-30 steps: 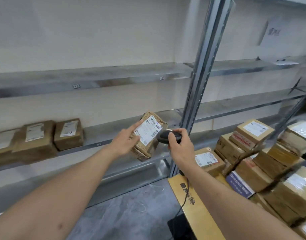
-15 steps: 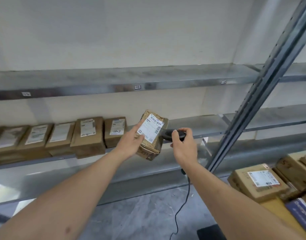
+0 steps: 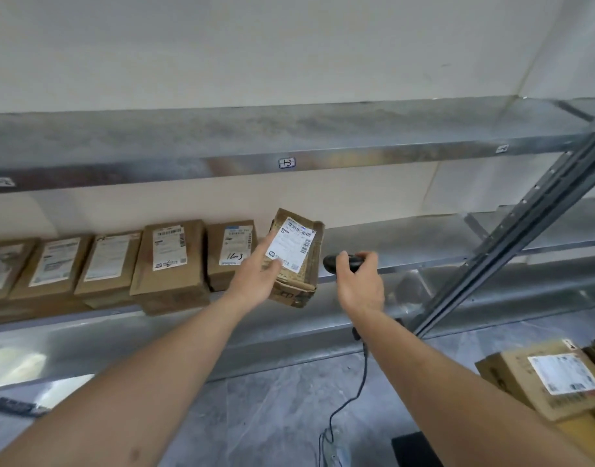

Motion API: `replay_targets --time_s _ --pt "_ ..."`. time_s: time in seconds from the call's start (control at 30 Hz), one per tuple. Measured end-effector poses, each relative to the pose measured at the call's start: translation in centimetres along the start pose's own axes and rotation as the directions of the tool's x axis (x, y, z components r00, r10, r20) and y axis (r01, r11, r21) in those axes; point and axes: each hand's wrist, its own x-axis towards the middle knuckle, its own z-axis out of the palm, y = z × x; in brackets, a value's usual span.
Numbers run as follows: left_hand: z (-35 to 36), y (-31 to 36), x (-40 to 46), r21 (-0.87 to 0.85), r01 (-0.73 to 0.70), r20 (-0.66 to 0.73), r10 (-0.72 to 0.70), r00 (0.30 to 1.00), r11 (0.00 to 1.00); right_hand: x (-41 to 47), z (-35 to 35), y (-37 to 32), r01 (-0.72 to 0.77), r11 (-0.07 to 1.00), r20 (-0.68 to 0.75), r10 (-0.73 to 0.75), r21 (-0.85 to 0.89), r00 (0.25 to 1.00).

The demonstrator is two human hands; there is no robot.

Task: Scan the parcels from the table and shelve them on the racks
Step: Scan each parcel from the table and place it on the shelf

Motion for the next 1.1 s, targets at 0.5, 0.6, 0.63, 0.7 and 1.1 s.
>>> replay_targets --time_s 0.5,0.6,0.63,0.7,1.1 --pt "7.5 -1.9 8.4 0.03 0.242 -0.215 -0.23 0.949 0.97 13.5 4.2 2.0 0.041 0.977 0.282 0.02 -0.207 0.959" --pt "8.3 -3.0 8.8 0.175 0.285 -0.227 -0.243 0.943 0.942 14.3 5.2 2.2 0.068 0.977 0.338 0.004 -0.202 0.941" --pt "8.6 -3.1 8.7 0.243 0.292 -0.21 -0.244 0.947 0.925 14.4 5.4 2.2 0.074 0.976 0.348 0.002 -0.204 0.938" --pt "9.1 -3.2 8.5 0.409 0.295 -0.195 -0.233 0.953 0.864 14.7 5.8 2.2 0.094 0.973 0.364 -0.011 -0.211 0.932" --pt "8.6 -4.1 9.3 0.82 -0.018 -0.022 0.063 0.998 0.573 15.9 7.0 1.6 0.131 0.979 0.425 -0.052 -0.159 0.904"
